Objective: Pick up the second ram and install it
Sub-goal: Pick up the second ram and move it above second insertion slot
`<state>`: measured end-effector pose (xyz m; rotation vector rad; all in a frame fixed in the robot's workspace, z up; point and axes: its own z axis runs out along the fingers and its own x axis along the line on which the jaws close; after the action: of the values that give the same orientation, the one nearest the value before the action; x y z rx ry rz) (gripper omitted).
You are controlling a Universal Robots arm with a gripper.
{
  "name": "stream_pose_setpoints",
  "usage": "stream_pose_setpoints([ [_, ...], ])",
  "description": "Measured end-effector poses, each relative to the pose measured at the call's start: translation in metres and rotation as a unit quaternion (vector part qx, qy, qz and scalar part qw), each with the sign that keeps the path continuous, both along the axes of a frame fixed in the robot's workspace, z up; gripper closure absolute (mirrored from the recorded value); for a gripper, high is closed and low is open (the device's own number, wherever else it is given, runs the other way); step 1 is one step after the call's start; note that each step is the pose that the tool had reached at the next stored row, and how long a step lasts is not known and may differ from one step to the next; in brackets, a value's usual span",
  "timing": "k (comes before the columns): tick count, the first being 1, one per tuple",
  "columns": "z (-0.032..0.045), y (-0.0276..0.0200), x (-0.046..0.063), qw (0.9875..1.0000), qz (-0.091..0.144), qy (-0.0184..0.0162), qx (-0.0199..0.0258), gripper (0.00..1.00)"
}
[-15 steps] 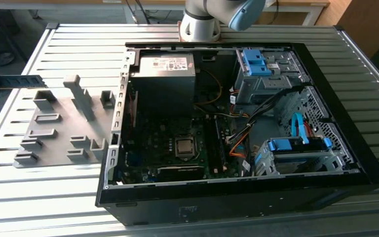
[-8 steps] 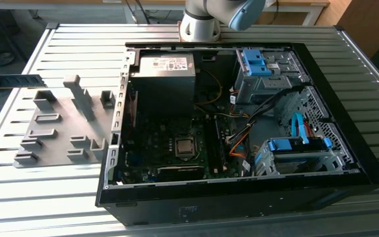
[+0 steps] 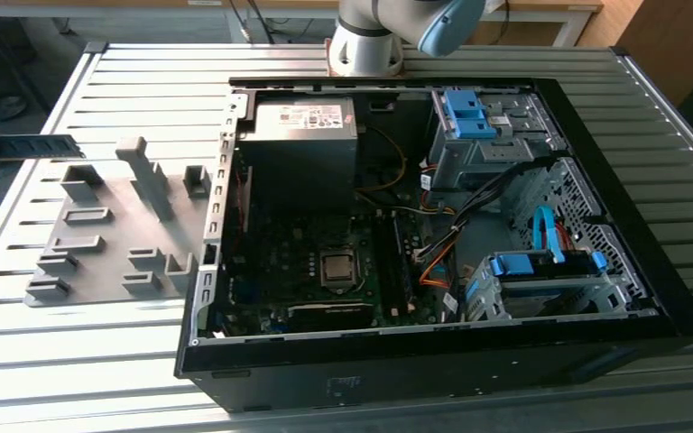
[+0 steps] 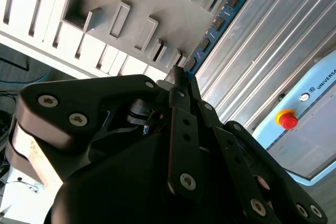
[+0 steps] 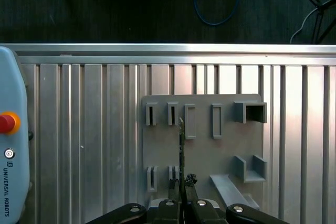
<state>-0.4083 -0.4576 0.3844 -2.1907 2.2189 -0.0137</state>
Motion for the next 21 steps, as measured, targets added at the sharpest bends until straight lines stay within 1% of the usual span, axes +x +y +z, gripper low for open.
stream_pose_setpoints([
  [21,0.0046,0.0,0.0,1.0,0.0,0.0,0.0,0.86],
])
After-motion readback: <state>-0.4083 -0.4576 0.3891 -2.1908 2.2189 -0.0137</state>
